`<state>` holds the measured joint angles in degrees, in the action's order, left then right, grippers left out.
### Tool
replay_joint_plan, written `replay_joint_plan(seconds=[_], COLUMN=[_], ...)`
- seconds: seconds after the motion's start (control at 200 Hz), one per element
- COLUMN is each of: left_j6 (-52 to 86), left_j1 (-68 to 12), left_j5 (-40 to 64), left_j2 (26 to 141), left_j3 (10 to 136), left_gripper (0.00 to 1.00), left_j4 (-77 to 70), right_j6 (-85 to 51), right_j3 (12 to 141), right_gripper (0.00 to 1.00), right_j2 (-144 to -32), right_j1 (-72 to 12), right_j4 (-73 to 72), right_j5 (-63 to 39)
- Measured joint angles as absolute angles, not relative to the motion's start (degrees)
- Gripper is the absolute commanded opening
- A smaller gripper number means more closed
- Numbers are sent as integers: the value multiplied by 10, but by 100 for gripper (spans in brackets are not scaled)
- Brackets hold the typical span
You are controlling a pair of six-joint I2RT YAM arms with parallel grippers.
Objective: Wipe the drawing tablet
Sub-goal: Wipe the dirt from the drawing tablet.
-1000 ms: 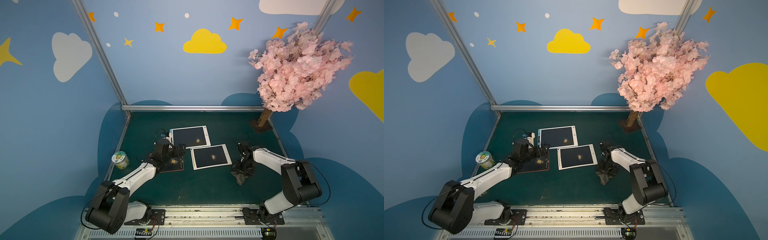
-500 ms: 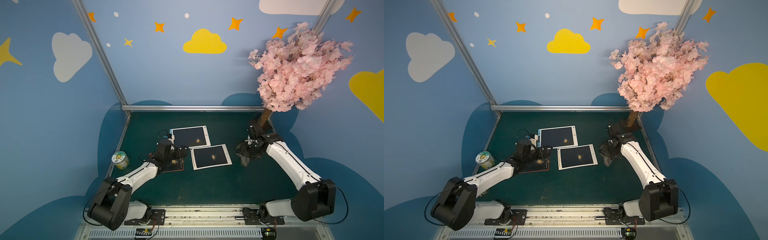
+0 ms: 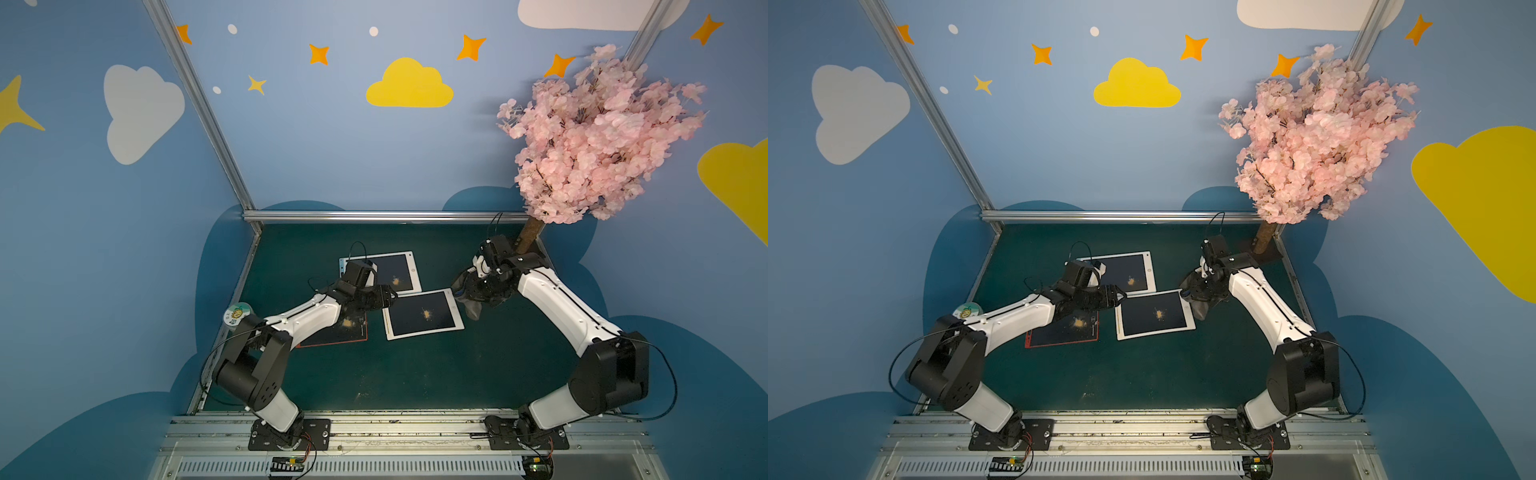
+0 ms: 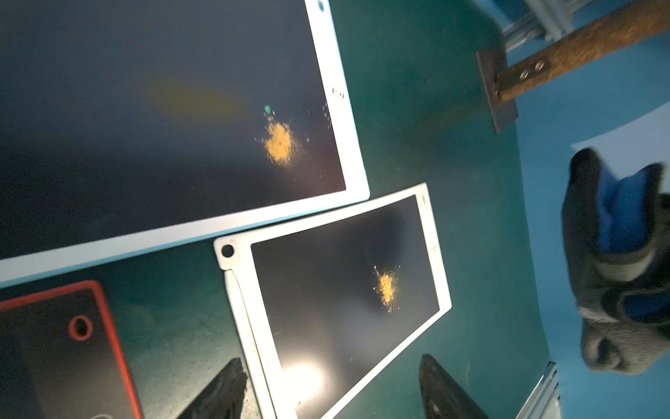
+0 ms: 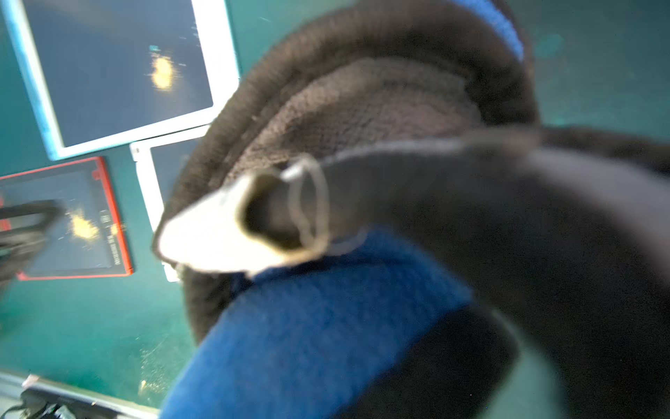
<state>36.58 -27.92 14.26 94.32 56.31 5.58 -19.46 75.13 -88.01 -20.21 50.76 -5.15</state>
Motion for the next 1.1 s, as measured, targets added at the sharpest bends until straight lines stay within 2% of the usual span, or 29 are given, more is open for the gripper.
replay_joint_plan(seconds=[0.19, 0.465, 0.771, 1.101], left_j6=[380, 390, 371, 355], left_j1=[-304, -321, -321, -321], left_j5=[157, 152, 120, 109], left_j2=[998, 1018, 1030, 1085], left_j3=[584, 608, 629, 681], left_gripper=[68, 69, 70, 70], left_j4=[114, 160, 197, 205], right_j6=[-193, -219, -241, -264], right_j3=[742, 728, 723, 679], right_gripper=[0, 0, 0, 0], right_j2=[-887, -962, -1059, -1059], right_j1=[-201, -175, -166, -189], right_j4=[511, 518, 514, 492], right_j5=[1, 37, 37, 21])
